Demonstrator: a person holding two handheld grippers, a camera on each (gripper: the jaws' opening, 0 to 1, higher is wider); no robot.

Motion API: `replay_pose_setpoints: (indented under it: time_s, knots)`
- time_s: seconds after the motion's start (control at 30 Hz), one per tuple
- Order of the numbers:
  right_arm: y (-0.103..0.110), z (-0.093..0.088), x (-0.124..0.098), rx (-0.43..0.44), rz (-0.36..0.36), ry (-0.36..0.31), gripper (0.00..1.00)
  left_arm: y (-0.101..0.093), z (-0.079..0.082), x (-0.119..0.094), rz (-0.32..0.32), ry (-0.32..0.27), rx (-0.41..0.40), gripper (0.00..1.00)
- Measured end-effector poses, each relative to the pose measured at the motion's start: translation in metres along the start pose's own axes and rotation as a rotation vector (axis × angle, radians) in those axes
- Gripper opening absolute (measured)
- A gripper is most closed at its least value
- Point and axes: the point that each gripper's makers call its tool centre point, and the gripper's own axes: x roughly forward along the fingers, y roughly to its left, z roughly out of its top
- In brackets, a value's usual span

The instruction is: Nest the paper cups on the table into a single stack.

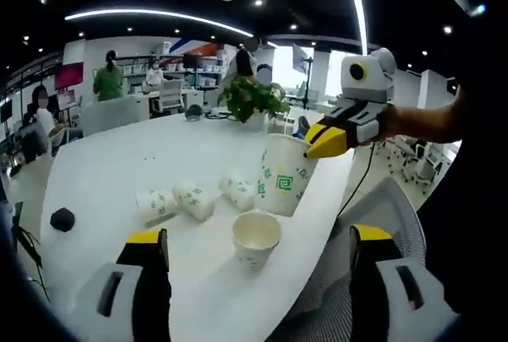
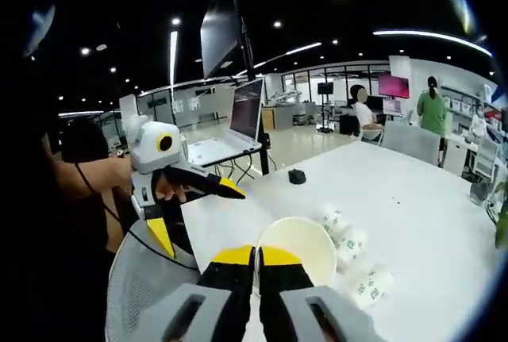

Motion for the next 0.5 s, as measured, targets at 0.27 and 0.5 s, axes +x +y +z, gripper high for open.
replay_pose_setpoints:
  time_s: [0.27,0.5]
  knots:
    - [-0.004,-0.013,0.020,-0.062,-0.019,0.080,0.00,-0.002,-0.002,-0.005,0.006,-0.001,-0.007,0.96]
    - [-0.002,-0.031,0.038,-0.160,-0.019,0.177,0.00,-0.006,-0.006,-0.006,0.012,0.002,0.020,0.97]
